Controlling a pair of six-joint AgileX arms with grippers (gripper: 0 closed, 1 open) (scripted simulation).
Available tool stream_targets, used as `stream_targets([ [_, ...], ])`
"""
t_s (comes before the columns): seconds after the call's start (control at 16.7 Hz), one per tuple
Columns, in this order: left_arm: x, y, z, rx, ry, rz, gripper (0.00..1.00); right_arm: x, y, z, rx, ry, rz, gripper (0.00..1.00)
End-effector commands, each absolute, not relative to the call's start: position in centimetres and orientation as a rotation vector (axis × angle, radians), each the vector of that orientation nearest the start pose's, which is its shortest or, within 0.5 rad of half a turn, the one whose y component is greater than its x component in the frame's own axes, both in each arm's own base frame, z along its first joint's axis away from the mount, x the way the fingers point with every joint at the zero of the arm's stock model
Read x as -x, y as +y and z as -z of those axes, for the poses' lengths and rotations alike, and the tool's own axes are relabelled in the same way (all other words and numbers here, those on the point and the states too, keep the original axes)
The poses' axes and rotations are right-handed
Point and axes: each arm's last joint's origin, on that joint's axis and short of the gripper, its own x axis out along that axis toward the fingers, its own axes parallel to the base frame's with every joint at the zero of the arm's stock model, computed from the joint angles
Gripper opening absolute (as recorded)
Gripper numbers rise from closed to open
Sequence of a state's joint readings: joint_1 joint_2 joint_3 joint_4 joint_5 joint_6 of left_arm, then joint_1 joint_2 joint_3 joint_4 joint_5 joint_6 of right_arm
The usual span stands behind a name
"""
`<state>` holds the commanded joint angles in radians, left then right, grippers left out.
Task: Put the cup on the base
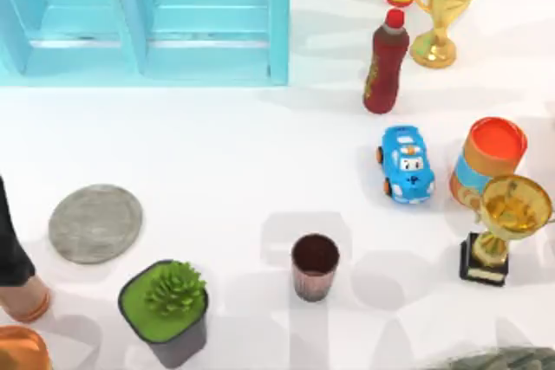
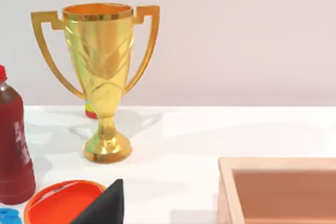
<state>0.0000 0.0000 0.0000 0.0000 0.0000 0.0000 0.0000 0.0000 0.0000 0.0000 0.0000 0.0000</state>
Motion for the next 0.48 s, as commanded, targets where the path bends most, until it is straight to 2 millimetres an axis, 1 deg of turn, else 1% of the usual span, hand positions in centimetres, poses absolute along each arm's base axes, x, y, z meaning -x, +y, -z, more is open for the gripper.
stream_targets([
  [0.12,-10.6,-0.1,-16.0,0.000,0.000,0.000,1.00,-10.6,-0.1,-16.0,0.000,0.000,0.000,1.00],
  [0.24,-10.6,-0.3,-16.5,-0.014,0.028,0.019,1.00,-10.6,-0.1,-16.0,0.000,0.000,0.000,1.00],
  [0.36,-10.7,-0.8,-17.8,-0.046,0.090,0.063,1.00,-10.6,-0.1,-16.0,0.000,0.000,0.000,1.00],
  [0.48,-11.0,-1.4,-19.7,-0.096,0.179,0.129,1.00,-10.6,-0.1,-16.0,0.000,0.000,0.000,1.00],
])
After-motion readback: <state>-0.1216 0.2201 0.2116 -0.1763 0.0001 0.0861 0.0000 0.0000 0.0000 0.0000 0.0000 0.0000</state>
